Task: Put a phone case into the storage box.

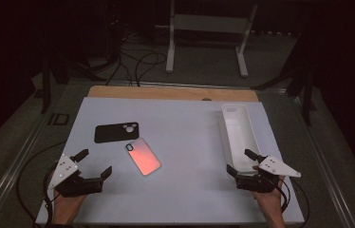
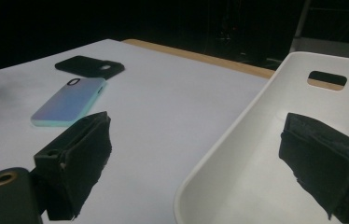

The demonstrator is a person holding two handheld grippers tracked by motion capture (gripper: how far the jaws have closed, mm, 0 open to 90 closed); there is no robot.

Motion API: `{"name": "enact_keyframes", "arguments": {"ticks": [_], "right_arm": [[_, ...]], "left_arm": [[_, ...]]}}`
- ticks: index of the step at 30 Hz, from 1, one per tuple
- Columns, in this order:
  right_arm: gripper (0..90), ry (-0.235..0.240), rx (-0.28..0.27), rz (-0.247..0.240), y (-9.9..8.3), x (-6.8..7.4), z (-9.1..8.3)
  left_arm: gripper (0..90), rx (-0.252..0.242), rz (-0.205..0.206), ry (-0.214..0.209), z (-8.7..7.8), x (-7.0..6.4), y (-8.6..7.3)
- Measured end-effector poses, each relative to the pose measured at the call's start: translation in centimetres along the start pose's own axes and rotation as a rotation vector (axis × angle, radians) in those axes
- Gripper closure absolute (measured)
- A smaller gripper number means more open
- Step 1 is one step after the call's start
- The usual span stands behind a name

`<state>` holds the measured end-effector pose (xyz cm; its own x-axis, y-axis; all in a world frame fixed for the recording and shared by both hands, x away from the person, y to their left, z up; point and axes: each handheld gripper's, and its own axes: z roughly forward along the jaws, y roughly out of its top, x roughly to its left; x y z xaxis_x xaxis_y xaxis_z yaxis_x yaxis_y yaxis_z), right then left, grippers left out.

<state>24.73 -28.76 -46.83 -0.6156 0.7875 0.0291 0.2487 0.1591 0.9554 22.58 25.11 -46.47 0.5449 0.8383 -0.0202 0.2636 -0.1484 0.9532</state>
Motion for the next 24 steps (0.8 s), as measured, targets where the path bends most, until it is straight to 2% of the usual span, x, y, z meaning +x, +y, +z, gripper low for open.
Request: {"name": "enact_keyframes", "arguments": {"ticks": [14,24], "right_arm": [[9.0,0.002,0.005,-0.011,0.02,0.14,0.27],[9.0,-0.002,0.007,-0.009,-0.04,0.17,0.48]], "left_arm": [[0.4,0.009,-0.005,0.003,0.02,0.03,-0.06],[0.7,0.018,-0.018,-0.008,0.38,-0.22,0.59]]}}
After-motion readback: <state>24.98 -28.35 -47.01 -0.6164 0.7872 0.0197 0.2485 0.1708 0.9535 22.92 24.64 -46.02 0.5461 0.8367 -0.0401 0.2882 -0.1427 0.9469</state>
